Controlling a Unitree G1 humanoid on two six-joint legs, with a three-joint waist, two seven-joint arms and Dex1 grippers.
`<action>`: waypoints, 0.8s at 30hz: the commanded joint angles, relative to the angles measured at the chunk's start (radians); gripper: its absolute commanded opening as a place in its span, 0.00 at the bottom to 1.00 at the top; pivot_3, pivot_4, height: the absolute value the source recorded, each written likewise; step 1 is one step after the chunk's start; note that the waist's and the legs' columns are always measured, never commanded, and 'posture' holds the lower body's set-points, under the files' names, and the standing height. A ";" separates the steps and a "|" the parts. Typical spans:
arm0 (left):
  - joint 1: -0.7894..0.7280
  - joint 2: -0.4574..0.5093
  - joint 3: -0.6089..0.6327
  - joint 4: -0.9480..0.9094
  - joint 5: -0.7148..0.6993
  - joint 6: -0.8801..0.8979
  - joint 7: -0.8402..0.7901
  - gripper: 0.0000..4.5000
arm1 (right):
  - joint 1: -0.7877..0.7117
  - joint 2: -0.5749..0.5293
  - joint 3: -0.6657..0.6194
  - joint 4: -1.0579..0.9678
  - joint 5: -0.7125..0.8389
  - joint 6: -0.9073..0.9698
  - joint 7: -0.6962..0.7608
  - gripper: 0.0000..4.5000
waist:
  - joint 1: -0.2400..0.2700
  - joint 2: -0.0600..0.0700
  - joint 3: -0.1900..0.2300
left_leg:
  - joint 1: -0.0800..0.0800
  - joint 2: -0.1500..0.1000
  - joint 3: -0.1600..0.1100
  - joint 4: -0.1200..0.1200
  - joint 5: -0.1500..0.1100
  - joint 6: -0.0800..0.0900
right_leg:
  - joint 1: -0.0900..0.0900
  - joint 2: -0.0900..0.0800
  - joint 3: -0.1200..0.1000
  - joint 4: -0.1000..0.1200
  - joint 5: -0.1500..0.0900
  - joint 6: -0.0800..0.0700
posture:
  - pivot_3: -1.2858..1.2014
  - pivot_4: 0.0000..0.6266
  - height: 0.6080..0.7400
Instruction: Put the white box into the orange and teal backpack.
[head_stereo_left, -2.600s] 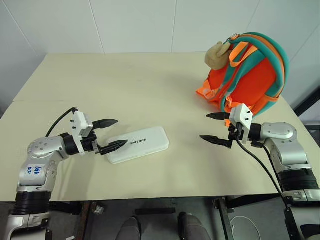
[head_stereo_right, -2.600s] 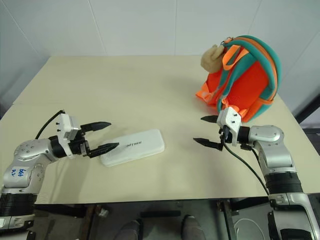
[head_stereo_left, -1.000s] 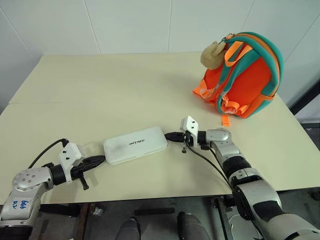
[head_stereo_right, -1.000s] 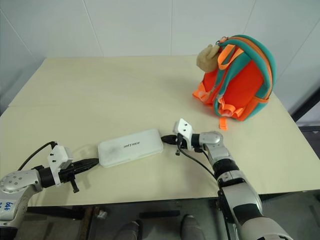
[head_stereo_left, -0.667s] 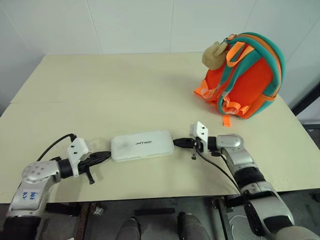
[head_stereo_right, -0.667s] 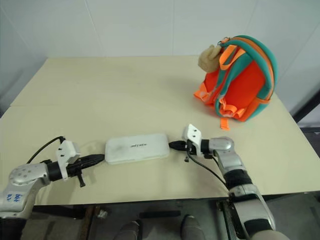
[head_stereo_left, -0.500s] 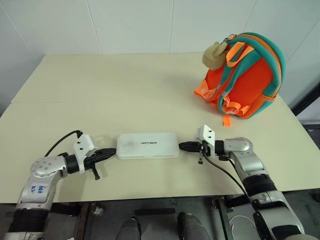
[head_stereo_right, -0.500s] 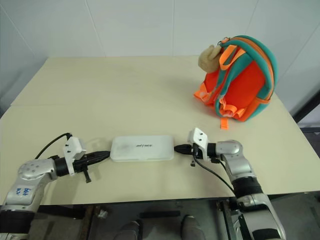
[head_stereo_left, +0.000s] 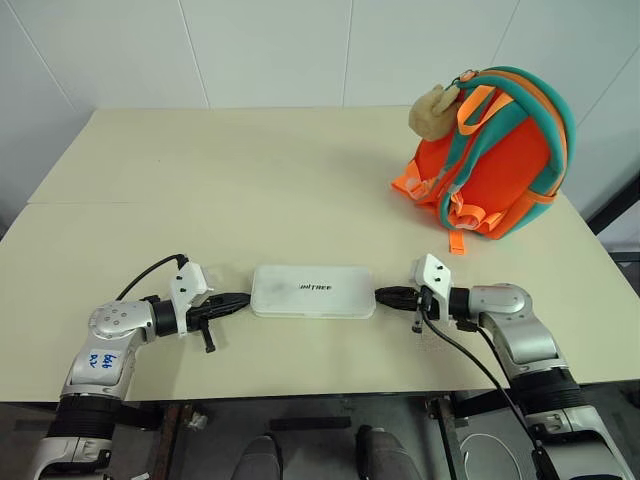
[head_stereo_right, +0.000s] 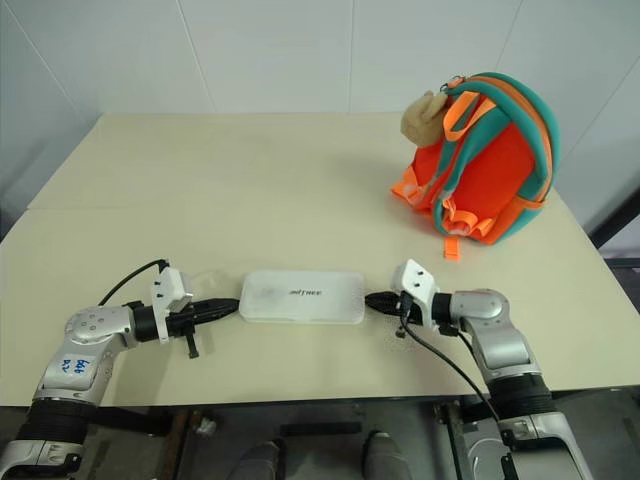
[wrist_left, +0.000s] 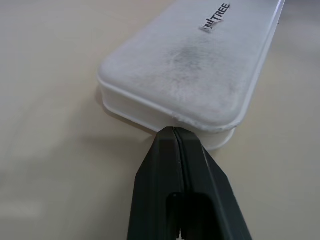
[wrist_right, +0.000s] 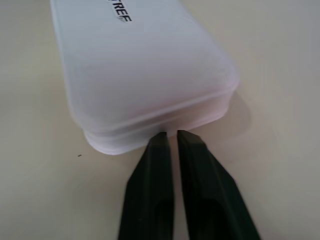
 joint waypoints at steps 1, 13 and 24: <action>0.004 0.003 -0.016 -0.045 -0.012 0.004 -0.015 0.27 | -0.030 -0.003 0.001 -0.022 0.036 -0.023 0.008 0.36 | 0.000 0.000 0.000 | 0.000 0.000 0.000 0.000 0.000 0.000 | 0.000 0.000 0.000 0.000 0.000 0.000 | 0.52 0.24 1.00; 0.045 0.155 0.105 -0.065 -0.115 0.205 -0.061 0.99 | -0.081 -0.160 -0.069 -0.003 0.105 0.052 0.060 1.00 | -0.002 0.000 0.000 | 0.000 0.000 0.000 0.000 0.000 0.000 | 0.000 0.000 0.000 -0.001 -0.003 -0.005 | 0.52 0.24 1.00; -0.134 0.215 0.052 0.074 -0.317 0.879 -0.102 0.99 | -0.034 -0.251 0.020 -0.225 0.223 0.432 0.137 1.00 | -0.002 0.000 0.000 | -0.001 0.000 -0.001 0.000 0.000 0.000 | -0.001 0.000 0.000 0.001 -0.007 -0.012 | 0.52 0.24 1.00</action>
